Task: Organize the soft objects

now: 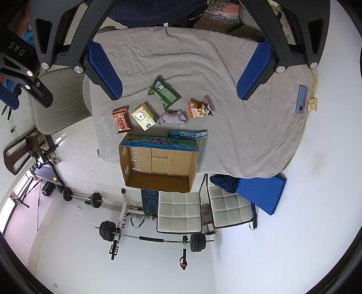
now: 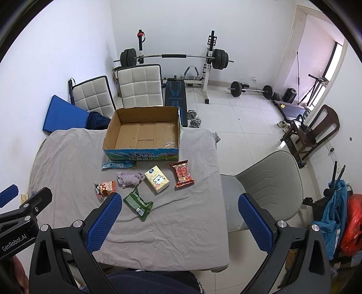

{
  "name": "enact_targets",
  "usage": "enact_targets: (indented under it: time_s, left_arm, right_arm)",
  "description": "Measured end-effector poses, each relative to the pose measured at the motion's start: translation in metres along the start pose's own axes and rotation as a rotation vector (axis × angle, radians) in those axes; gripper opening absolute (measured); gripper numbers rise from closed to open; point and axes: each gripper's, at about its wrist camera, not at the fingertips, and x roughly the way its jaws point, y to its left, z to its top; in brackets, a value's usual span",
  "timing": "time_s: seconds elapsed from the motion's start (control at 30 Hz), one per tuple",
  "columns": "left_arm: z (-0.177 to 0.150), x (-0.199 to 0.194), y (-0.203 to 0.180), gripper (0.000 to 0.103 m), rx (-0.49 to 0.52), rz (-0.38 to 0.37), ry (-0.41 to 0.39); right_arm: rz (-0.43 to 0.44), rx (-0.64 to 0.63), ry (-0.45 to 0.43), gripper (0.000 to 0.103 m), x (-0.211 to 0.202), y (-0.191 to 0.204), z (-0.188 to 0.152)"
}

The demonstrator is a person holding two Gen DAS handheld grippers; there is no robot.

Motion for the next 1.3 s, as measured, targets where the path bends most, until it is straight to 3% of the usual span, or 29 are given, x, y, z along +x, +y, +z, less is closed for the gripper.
enact_targets:
  time_s: [1.3]
  left_arm:
    - [0.004,0.002,-0.009,0.103,0.001,-0.016,0.011]
  right_arm:
    - [0.014,0.004,0.007,0.103,0.012,-0.003,0.008]
